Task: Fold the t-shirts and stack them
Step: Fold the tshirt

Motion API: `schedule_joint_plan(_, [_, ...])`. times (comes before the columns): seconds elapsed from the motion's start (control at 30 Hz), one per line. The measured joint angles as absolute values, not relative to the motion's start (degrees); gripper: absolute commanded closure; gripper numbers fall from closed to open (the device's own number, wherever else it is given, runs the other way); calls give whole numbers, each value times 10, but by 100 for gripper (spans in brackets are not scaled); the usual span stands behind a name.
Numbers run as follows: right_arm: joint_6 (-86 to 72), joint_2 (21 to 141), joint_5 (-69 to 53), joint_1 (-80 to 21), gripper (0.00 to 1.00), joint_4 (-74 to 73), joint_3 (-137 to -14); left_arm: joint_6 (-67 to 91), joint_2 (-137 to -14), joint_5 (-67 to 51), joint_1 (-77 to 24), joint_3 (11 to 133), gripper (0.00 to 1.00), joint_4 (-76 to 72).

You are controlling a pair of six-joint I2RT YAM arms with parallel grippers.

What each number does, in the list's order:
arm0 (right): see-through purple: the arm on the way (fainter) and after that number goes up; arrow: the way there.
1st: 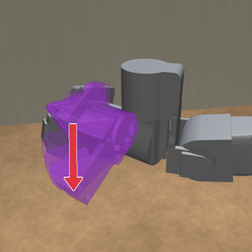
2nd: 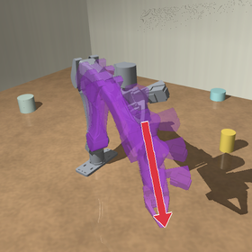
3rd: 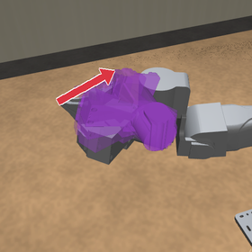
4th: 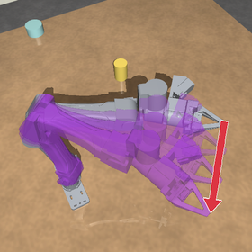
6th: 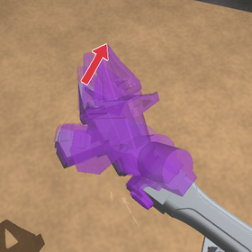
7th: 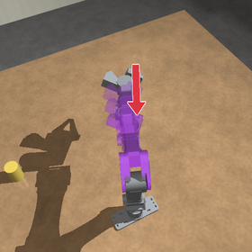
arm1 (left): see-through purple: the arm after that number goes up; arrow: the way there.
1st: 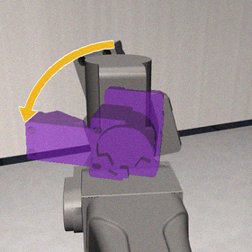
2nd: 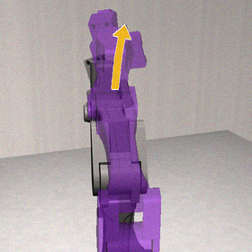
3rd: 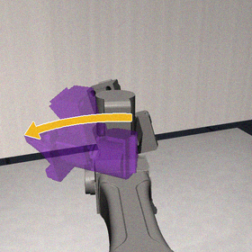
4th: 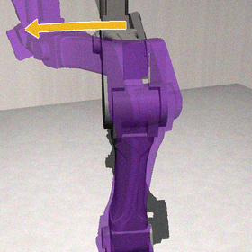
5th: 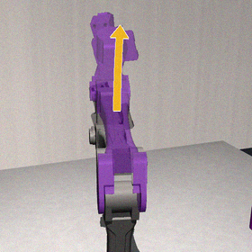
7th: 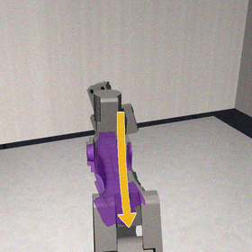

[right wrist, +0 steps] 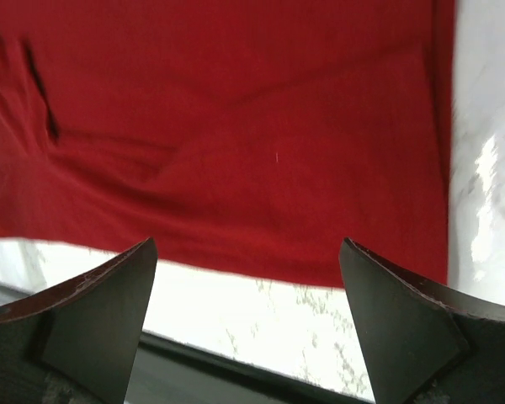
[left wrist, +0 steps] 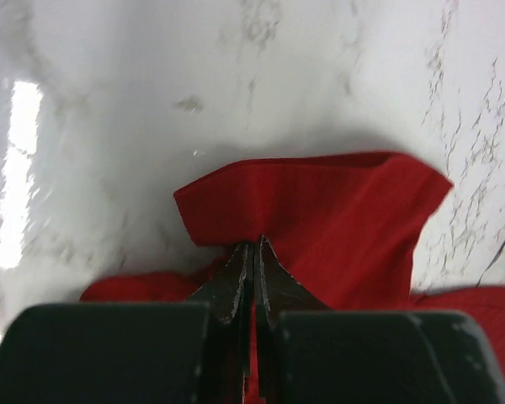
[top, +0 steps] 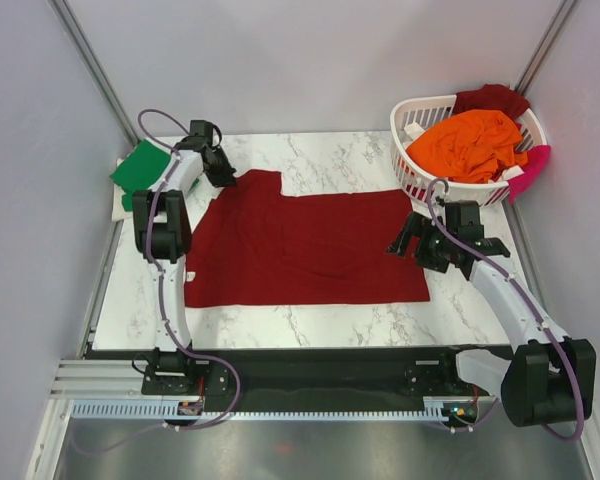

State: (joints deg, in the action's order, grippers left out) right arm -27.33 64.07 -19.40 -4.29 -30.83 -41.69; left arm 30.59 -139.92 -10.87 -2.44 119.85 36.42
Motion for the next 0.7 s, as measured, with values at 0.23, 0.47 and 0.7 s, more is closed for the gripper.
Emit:
schedule_joint_plan(0.23, [-283,735,-119,-72,2,-287,-539,290,-1244,-65,4,1087,98,379])
schedule_joint_plan(0.47, [-283,860,-53,-124,2,-281,-665,262,-1173,-45,53,1066,98,411])
schedule_joint_plan(0.7, [-271,1014,-25,-142,2,-278,-823,233,-1155,-13,73,1009,98,461])
